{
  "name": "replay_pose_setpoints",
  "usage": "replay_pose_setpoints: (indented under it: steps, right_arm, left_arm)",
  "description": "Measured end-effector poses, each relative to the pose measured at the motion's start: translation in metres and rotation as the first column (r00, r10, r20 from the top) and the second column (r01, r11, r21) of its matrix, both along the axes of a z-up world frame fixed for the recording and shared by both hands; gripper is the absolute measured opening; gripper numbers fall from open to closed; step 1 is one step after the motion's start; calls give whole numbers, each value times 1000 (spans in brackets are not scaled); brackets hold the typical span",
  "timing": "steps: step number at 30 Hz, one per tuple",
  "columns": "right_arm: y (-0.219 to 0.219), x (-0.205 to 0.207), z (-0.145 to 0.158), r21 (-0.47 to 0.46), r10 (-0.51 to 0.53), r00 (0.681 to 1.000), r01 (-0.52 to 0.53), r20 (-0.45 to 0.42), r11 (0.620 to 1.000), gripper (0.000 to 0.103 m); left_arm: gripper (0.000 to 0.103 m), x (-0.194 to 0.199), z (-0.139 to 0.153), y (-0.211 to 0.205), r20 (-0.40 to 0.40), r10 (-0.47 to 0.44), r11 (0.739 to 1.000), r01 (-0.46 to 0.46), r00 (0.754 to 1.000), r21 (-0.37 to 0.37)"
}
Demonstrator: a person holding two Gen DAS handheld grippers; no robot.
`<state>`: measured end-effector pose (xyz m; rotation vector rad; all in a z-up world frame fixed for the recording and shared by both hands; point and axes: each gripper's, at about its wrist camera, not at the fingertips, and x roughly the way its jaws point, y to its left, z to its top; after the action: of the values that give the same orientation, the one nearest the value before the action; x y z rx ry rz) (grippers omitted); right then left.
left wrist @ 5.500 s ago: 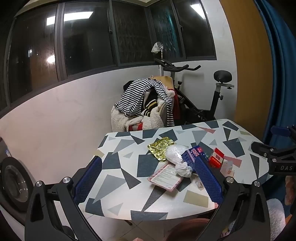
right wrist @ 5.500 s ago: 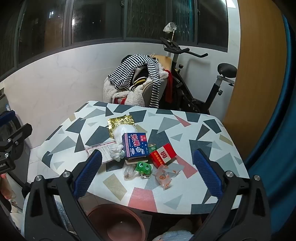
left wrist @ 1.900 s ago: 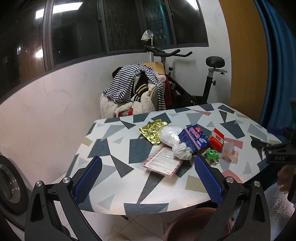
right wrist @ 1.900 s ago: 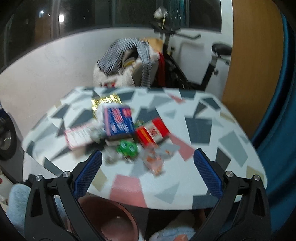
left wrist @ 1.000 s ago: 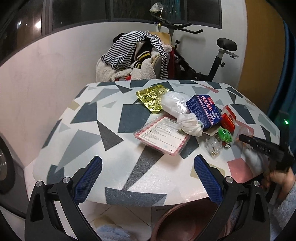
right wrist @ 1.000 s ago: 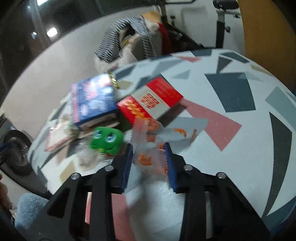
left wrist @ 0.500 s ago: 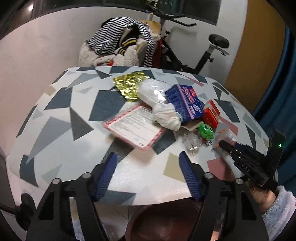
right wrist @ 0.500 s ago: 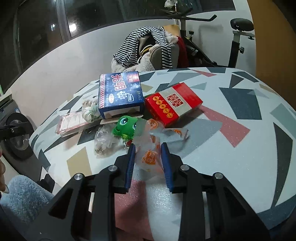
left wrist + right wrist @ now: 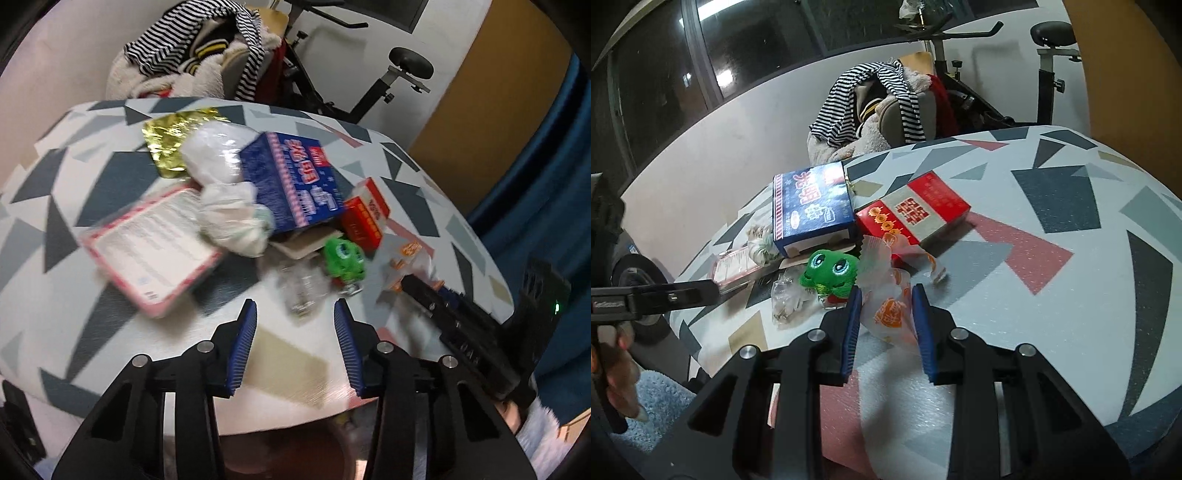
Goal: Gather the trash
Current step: 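Close the left tool on the green frog toy and lift it, then drop the wrapper into the brown bin with right tool while left tool lowers frog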
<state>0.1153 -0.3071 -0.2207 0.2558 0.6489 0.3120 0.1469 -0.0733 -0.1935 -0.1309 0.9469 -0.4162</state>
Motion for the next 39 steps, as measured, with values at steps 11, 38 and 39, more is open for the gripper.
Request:
replay_pose_setpoints:
  steps: [11, 38, 39]
  right_arm:
    - [-26, -4, 3, 70, -53, 999, 52, 10, 996, 31]
    - [-38, -3, -2, 108, -64, 998, 65, -9, 992, 30]
    - [-36, -3, -1, 106, -59, 998, 60, -7, 993, 30]
  left_arm:
    - [28, 40, -9, -60, -42, -72, 997, 72, 997, -6]
    - [18, 24, 24, -69, 111, -129, 992, 129, 985, 15]
    - [18, 19, 28, -64, 115, -133, 991, 133, 984, 5]
